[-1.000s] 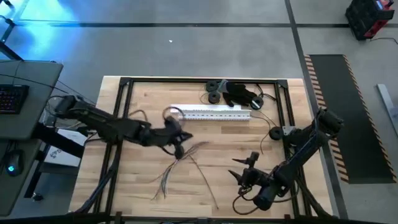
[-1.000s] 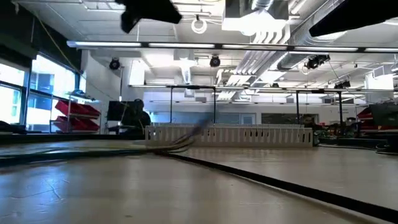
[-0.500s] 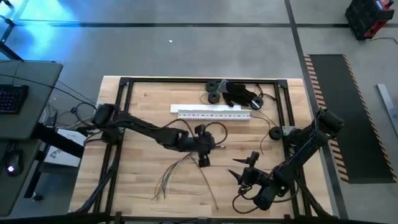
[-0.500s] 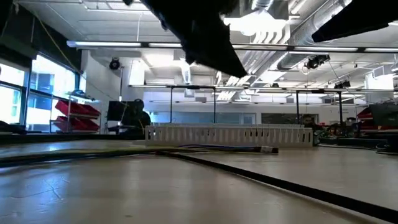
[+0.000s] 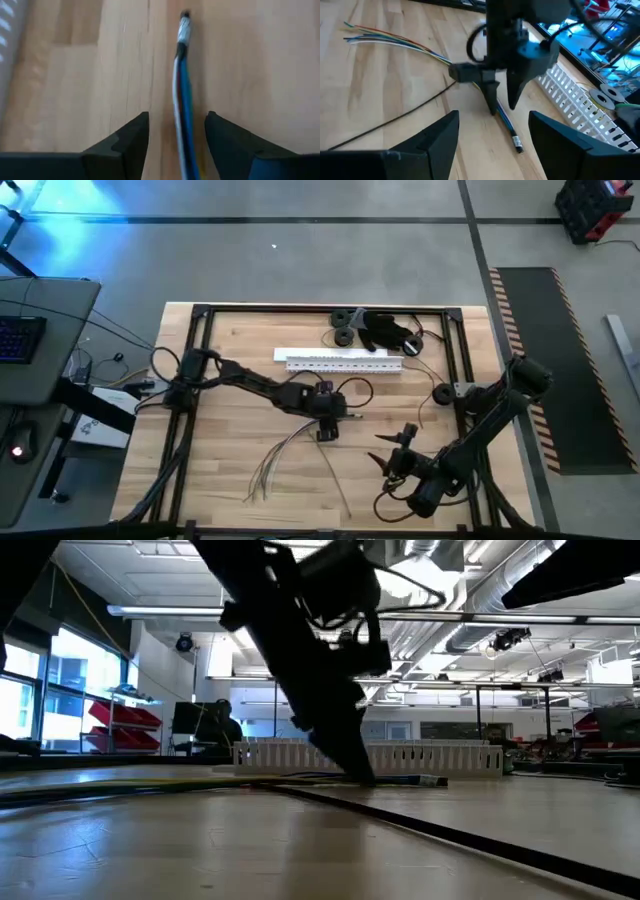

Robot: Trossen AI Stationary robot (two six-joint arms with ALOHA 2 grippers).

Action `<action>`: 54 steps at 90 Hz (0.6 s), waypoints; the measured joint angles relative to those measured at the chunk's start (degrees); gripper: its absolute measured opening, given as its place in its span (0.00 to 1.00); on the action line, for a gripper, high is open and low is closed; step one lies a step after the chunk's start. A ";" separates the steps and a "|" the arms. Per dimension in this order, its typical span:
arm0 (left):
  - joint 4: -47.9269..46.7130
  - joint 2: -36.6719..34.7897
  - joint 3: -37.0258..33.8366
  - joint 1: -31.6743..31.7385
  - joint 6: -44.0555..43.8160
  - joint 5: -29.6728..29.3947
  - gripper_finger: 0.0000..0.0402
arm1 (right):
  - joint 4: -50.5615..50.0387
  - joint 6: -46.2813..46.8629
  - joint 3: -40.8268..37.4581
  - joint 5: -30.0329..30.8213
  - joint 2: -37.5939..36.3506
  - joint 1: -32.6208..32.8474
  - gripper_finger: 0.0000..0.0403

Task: Ziptie cables
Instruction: Move the cables to the center of the table

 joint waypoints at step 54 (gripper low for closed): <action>-8.79 -6.86 5.29 -6.38 0.27 -7.93 0.01 | 2.33 2.60 0.00 14.63 3.00 -1.96 0.56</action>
